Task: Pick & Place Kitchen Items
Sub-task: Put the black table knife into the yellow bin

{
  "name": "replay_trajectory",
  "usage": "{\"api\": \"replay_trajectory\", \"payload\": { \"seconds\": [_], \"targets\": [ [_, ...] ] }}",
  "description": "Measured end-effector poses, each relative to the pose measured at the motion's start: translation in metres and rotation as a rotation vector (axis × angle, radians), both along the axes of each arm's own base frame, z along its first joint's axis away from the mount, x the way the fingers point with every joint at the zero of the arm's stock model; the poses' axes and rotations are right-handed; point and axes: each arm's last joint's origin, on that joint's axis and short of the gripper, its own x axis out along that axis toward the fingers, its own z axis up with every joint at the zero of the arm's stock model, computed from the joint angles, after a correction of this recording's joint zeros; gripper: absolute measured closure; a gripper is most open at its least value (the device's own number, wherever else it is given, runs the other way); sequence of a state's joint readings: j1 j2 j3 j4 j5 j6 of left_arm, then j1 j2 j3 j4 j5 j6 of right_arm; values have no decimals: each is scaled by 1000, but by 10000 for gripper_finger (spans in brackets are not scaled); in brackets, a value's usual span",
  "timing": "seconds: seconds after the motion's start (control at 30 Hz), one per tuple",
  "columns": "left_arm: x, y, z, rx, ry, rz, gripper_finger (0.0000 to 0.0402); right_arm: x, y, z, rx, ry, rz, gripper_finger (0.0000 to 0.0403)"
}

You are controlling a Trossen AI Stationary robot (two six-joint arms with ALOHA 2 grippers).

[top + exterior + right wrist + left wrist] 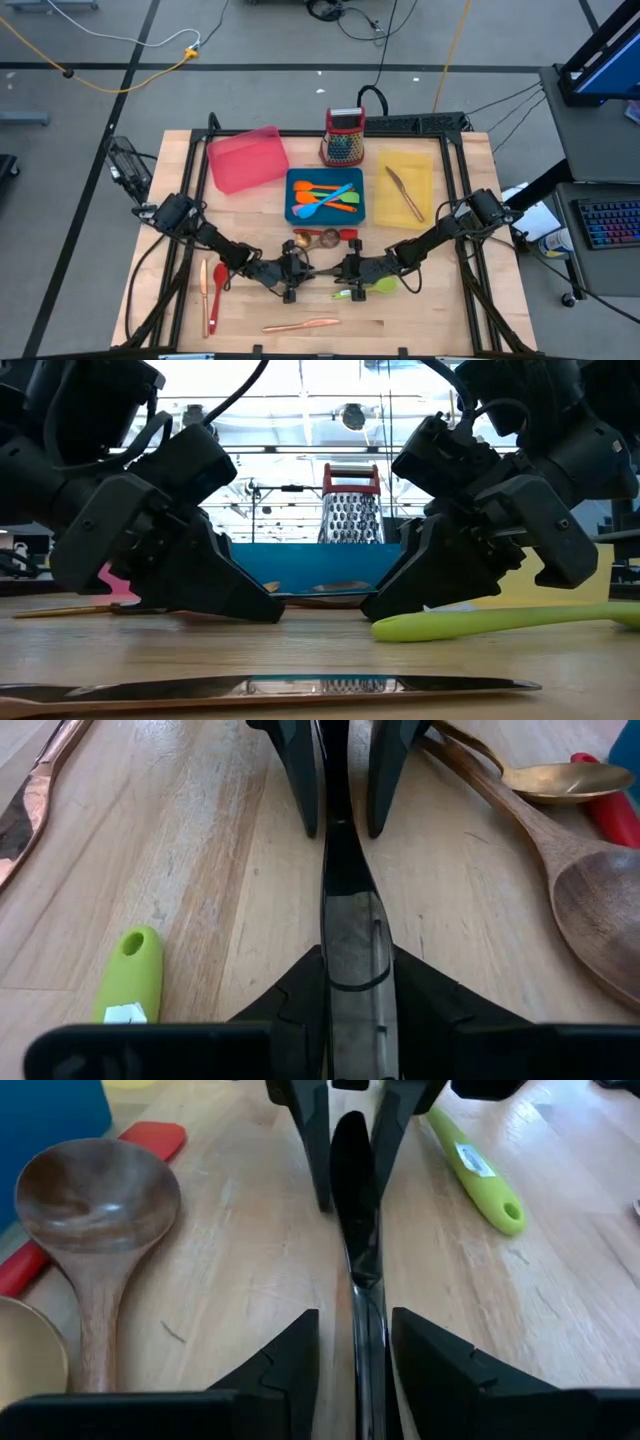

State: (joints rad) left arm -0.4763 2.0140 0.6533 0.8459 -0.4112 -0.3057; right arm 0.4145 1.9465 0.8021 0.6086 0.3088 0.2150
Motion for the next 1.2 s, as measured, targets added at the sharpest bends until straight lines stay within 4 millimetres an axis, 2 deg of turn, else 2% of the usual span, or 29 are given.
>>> {"api": "replay_trajectory", "payload": {
  "seconds": [0.3, 0.63, 0.8, 0.97, 1.1, 1.2],
  "targets": [
    [0, 0, 0, 11, -2, -2, 268, 1, 0, 1, -6, -12, 7, 327],
    [5, -2, 13, 36, -115, -4, 268, 1, 0, 3, -10, -13, 9, 326],
    [6, -1, 35, 82, -183, 8, 268, 0, 0, 2, -5, -7, 5, 326],
    [3, -1, 69, 133, -267, -11, 268, 0, 0, 3, 6, 2, -4, 325],
    [-3, 0, 93, 160, -302, -21, 268, -1, -1, 12, 8, -6, -4, 328],
    [-7, 2, 106, 166, -310, -25, 268, -4, -2, 26, 5, -10, -2, 325]
  ]
}}
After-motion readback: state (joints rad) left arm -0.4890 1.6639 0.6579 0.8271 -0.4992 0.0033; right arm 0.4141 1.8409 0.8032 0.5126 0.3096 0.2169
